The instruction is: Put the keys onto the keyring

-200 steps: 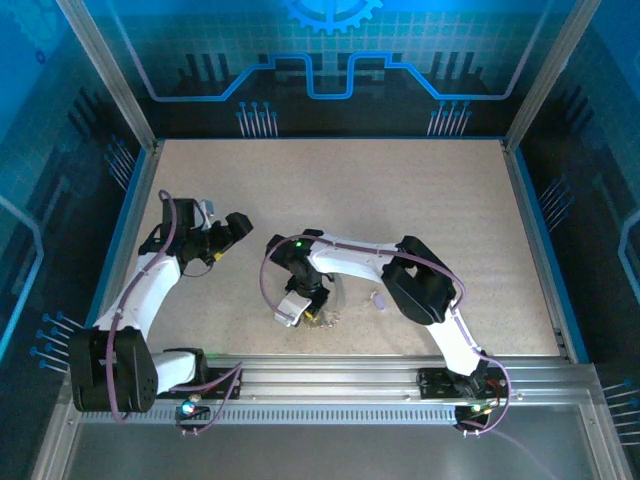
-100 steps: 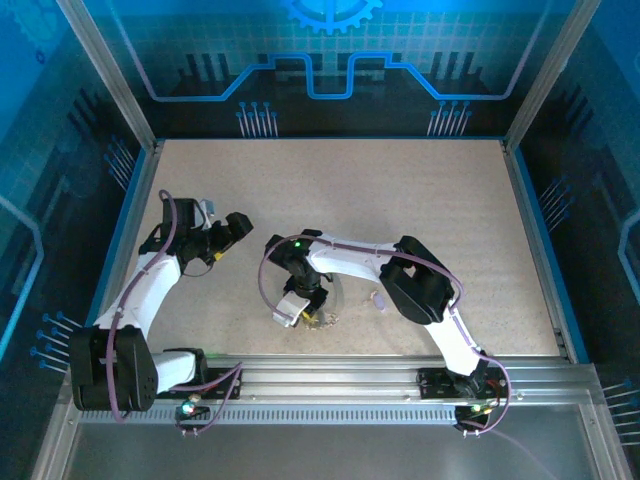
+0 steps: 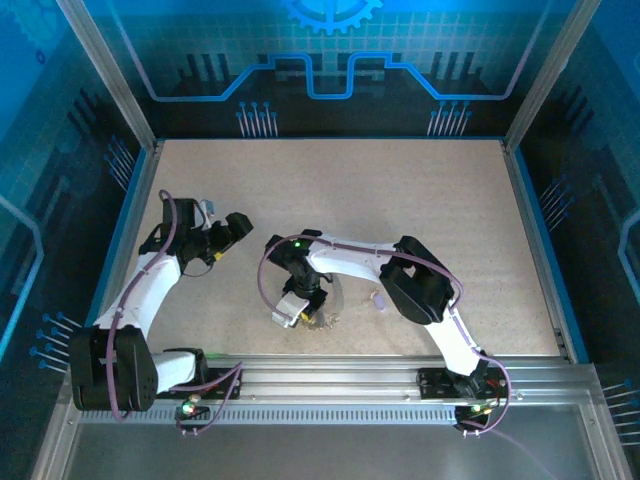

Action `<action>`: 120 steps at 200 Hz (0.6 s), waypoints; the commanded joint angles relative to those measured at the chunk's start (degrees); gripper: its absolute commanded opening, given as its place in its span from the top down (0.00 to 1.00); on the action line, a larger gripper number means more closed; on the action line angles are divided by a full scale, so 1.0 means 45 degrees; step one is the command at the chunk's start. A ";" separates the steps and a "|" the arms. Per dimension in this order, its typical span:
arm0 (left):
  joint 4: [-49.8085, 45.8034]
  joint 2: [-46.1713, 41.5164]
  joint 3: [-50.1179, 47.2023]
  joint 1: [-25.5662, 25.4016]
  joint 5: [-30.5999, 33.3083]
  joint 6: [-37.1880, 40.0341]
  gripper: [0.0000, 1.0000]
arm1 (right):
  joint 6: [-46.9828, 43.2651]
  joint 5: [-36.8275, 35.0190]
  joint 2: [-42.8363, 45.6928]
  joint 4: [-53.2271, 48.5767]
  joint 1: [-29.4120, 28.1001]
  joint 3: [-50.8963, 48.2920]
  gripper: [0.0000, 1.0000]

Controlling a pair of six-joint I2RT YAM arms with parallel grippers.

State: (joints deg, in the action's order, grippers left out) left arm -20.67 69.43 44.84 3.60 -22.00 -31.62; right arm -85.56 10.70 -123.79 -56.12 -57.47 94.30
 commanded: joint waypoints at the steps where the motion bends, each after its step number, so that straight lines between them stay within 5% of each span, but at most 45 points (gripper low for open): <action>1: 0.0049 0.0129 0.0084 0.0172 -0.0326 -0.0123 0.04 | -0.0108 0.0414 -0.0265 -0.0400 -0.0117 0.0177 0.82; 120: 0.0593 -0.0248 -0.0137 0.0159 -0.0878 0.0379 0.05 | 0.0918 0.0003 0.0573 -0.0212 0.0125 -0.0429 1.00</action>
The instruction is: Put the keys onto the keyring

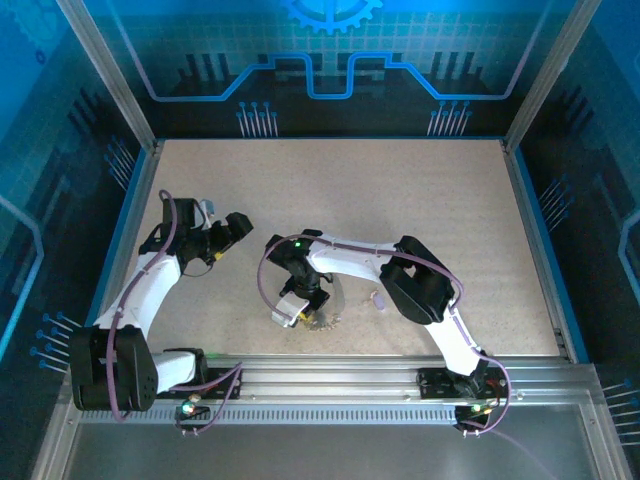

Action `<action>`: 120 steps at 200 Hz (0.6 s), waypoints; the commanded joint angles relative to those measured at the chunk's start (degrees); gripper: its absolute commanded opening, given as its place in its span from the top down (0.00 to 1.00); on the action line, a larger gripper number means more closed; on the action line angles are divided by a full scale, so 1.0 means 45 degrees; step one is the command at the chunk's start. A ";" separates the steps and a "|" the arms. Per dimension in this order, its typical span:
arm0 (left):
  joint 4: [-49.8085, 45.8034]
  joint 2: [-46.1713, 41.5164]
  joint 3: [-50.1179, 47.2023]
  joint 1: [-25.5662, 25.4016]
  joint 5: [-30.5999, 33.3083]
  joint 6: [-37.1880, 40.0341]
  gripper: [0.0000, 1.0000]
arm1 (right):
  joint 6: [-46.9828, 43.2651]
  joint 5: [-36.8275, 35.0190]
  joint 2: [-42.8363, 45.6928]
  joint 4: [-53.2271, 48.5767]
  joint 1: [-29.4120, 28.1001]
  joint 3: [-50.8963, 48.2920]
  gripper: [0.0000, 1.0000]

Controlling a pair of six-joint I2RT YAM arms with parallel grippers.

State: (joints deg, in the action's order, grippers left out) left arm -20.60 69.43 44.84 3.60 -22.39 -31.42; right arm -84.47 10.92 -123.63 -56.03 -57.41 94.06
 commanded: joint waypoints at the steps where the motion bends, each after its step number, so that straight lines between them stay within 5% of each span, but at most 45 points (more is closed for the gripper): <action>1: 0.0625 -0.0260 -0.0158 0.0158 -0.0827 0.0358 0.06 | 0.0709 -0.0035 0.0550 -0.0209 0.0115 -0.0385 1.00; 67: 0.5754 -0.2827 -0.2820 0.0014 -0.2119 0.0954 0.17 | 0.3564 0.2215 0.3127 0.2671 0.1642 -0.3316 1.00; 120: 0.7658 -0.3690 -0.3353 -0.1340 -0.3171 0.2943 0.20 | 0.5334 0.4478 0.5486 0.5551 0.3370 -0.6048 1.00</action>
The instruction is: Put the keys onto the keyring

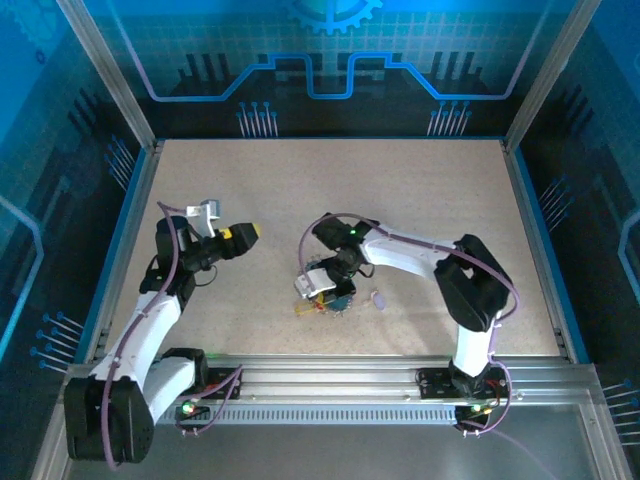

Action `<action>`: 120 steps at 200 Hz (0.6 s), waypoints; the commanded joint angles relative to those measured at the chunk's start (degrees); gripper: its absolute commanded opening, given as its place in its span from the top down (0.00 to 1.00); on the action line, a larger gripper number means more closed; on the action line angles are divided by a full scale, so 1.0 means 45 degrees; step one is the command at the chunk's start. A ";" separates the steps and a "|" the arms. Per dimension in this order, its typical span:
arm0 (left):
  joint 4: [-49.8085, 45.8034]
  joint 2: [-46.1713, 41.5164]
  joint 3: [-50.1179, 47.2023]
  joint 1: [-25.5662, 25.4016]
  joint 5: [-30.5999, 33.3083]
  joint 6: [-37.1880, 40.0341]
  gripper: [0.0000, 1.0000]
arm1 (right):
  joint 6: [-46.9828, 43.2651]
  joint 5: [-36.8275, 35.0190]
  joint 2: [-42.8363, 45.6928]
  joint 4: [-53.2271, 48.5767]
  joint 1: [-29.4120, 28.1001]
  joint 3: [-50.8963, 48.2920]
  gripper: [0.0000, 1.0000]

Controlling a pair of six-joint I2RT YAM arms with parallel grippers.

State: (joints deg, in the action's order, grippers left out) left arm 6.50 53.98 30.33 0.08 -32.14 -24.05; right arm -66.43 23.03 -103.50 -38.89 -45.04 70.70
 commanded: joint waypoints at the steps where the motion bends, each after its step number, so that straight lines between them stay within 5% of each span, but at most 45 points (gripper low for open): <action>1: 0.1648 -0.0256 -0.0123 -0.0590 -0.1023 0.1314 0.21 | 0.1375 0.1822 0.1059 0.1785 0.0646 -0.0900 1.00; 56: 0.1659 0.0516 0.0791 -0.2496 -0.1627 0.3380 0.23 | 0.3813 0.3565 0.3588 0.5050 0.2259 -0.2992 1.00; 120: 0.1850 0.0264 0.1338 -0.2792 -0.1406 0.3683 0.23 | 0.6757 0.2909 0.6766 0.8781 0.3264 -0.5363 1.00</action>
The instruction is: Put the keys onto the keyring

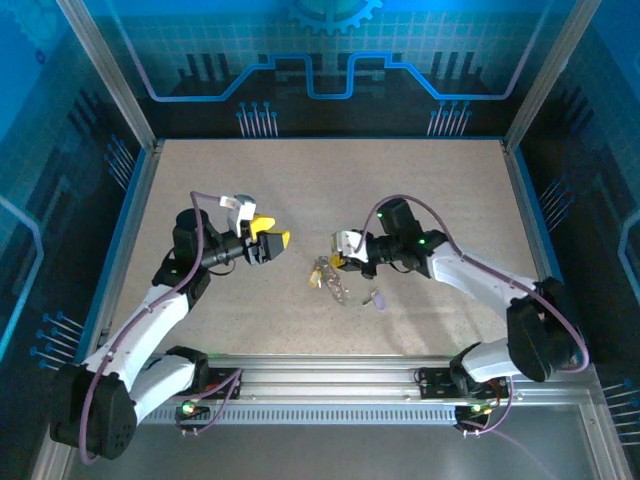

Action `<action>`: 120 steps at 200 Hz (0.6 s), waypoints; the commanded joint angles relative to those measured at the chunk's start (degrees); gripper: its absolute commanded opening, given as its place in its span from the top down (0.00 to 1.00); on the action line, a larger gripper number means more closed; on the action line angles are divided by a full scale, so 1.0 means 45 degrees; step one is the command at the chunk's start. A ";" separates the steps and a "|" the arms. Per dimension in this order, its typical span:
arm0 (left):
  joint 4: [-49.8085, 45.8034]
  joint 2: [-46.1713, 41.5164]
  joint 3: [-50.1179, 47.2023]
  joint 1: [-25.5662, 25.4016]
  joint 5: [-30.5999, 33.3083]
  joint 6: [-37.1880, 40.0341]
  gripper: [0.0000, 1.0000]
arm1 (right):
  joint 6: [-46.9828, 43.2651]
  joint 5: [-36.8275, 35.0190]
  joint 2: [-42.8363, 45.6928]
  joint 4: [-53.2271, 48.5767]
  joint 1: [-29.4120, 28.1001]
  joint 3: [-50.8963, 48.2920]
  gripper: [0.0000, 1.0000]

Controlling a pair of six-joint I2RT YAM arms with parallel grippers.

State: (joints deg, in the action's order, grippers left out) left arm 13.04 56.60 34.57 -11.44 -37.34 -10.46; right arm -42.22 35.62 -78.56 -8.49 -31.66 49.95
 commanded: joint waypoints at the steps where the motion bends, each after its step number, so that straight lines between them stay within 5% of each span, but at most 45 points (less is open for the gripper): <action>1: 0.0401 -0.0335 0.0390 -0.0251 -0.0243 0.0683 0.23 | 0.1394 0.0092 0.1275 0.2044 0.0304 -0.0771 1.00; 50: 0.0168 0.0019 0.0444 -0.1289 -0.0157 0.1267 0.23 | 0.3109 -0.1594 0.4504 0.4374 0.1303 -0.3245 1.00; 120: 0.0391 0.1952 0.0667 -0.4186 0.0598 0.3654 0.22 | 0.3371 -0.4760 0.8168 0.4718 0.2060 -0.5158 1.00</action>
State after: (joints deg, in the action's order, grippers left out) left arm 13.30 61.89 35.53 -26.46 -36.36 0.21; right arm -28.47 20.88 -46.02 8.12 -23.27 28.84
